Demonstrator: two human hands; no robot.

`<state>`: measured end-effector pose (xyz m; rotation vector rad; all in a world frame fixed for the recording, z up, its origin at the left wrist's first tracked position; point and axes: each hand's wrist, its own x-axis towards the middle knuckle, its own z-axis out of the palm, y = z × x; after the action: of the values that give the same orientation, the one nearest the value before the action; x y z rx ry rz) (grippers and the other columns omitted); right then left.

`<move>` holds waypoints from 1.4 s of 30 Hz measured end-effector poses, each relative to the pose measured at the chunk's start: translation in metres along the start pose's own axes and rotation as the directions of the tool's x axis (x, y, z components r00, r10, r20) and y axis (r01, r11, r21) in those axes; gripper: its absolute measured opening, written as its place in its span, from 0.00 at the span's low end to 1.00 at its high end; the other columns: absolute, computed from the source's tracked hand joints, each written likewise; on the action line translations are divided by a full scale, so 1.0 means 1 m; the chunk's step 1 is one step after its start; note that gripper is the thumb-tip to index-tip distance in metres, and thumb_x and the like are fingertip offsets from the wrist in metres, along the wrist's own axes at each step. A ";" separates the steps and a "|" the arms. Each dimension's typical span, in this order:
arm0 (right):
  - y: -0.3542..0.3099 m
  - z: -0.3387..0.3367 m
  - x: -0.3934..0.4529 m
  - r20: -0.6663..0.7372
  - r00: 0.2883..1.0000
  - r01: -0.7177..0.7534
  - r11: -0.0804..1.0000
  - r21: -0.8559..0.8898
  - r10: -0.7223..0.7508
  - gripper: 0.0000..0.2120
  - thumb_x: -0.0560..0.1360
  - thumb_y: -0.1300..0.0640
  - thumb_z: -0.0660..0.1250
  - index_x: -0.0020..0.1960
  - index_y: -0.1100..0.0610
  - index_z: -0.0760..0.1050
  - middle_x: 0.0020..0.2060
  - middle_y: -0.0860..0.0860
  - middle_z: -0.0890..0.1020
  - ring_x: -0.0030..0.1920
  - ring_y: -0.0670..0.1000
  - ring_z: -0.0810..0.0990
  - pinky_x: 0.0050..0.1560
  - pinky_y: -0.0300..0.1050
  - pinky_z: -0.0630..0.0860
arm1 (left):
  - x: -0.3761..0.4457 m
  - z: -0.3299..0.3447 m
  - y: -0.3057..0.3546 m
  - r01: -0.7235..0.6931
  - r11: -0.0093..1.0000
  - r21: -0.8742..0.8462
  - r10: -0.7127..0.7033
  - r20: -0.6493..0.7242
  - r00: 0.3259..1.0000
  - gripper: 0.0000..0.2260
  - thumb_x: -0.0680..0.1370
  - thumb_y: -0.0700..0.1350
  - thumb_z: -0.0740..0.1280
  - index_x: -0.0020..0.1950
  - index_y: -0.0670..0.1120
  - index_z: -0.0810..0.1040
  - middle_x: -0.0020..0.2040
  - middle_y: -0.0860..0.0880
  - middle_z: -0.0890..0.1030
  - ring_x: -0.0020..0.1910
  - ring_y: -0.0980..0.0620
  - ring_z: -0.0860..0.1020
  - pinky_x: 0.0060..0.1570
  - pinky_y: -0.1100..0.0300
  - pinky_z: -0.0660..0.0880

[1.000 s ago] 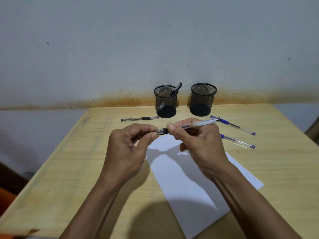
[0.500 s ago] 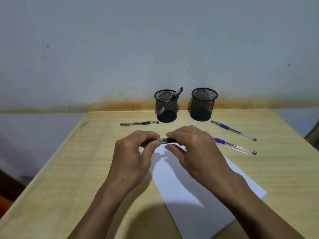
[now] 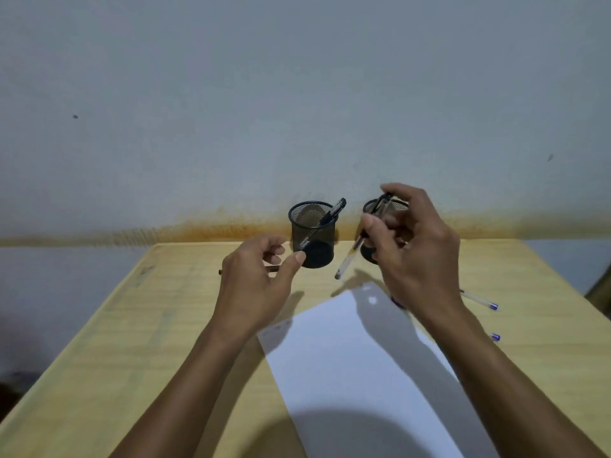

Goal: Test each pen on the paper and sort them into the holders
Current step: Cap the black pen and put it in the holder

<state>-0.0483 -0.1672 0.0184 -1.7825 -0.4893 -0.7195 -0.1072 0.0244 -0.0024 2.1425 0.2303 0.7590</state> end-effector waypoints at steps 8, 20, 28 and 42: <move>0.014 0.032 0.057 -0.150 0.981 -0.105 0.986 0.134 0.124 0.07 0.79 0.55 0.70 0.56 0.53 0.77 0.38 0.46 0.84 0.39 0.45 0.87 0.41 0.54 0.84 | 0.069 0.037 -0.011 0.023 0.994 0.111 -0.031 0.077 0.997 0.31 0.74 0.59 0.70 0.73 0.47 0.68 0.66 0.48 0.74 0.63 0.51 0.74 0.62 0.54 0.72; 0.047 0.069 0.049 -0.027 0.970 -0.242 0.970 0.012 0.242 0.07 0.74 0.53 0.77 0.48 0.55 0.83 0.34 0.41 0.81 0.33 0.33 0.79 0.38 0.24 0.73 | 0.086 0.055 -0.031 0.027 0.989 0.144 -0.046 0.135 0.990 0.31 0.75 0.60 0.68 0.73 0.45 0.69 0.69 0.46 0.72 0.68 0.47 0.72 0.67 0.48 0.70; 0.052 0.082 0.042 -0.048 0.878 -0.469 0.877 0.102 0.476 0.12 0.68 0.48 0.81 0.40 0.52 0.80 0.30 0.44 0.83 0.28 0.34 0.79 0.32 0.25 0.72 | 0.087 0.056 -0.033 0.025 0.990 0.138 -0.045 0.139 0.989 0.30 0.74 0.60 0.68 0.72 0.48 0.71 0.67 0.48 0.74 0.66 0.49 0.73 0.65 0.50 0.71; 0.049 0.071 0.032 -0.067 0.859 -0.499 0.860 0.107 0.507 0.12 0.70 0.44 0.78 0.41 0.51 0.81 0.32 0.48 0.85 0.37 0.50 0.87 0.44 0.48 0.83 | 0.087 0.053 -0.032 0.052 0.987 0.154 -0.076 0.160 0.984 0.30 0.74 0.61 0.68 0.72 0.49 0.70 0.66 0.46 0.74 0.65 0.48 0.74 0.65 0.48 0.72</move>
<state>0.0230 -0.1163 -0.0090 -1.6844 0.0232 -0.3994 -0.0030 0.0452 -0.0137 2.3141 0.2744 0.5380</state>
